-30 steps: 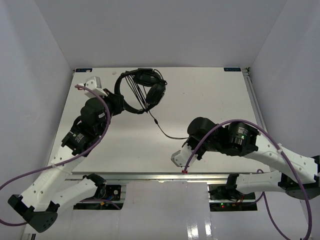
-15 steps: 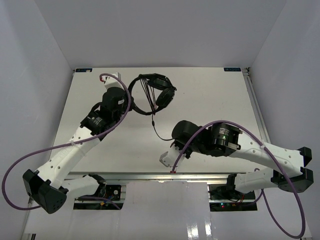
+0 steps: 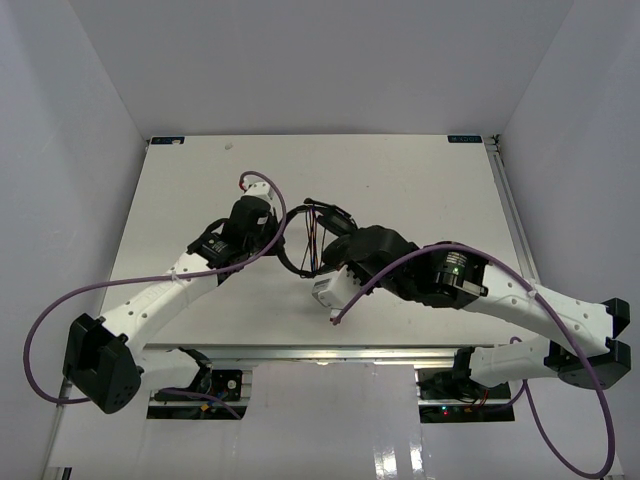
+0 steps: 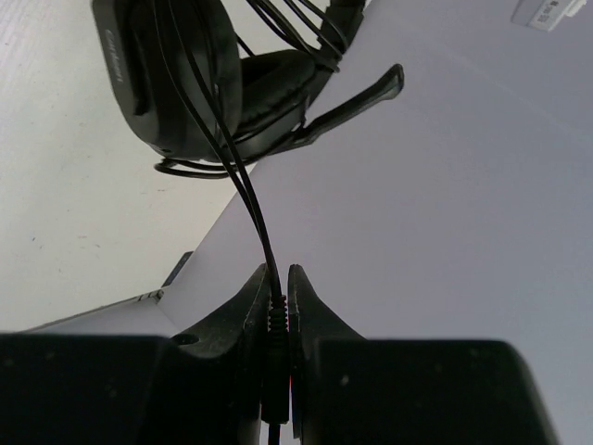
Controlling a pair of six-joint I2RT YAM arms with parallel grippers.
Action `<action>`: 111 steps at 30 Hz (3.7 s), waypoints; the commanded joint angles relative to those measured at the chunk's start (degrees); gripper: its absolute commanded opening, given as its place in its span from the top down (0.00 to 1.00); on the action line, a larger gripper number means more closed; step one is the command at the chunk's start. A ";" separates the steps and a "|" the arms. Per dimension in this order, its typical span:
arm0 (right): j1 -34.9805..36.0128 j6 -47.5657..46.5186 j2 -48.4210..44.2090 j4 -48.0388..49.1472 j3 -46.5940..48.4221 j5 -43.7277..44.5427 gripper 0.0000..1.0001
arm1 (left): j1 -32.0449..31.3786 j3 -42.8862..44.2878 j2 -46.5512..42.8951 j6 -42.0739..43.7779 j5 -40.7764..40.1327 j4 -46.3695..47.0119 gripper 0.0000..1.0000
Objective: Wrap the headphones
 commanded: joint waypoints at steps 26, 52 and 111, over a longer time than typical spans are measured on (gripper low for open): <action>-2.92 2.51 -1.82 -4.81 3.41 -15.84 0.92 | 0.30 8.89 3.28 9.37 -0.27 -4.73 1.00; -2.13 1.11 -6.76 -6.05 -7.52 -20.80 0.92 | 0.71 13.54 6.56 6.65 9.36 -2.45 1.00; -4.59 9.77 7.40 3.71 13.81 -24.02 0.92 | 4.57 4.54 8.80 9.32 9.36 0.67 1.00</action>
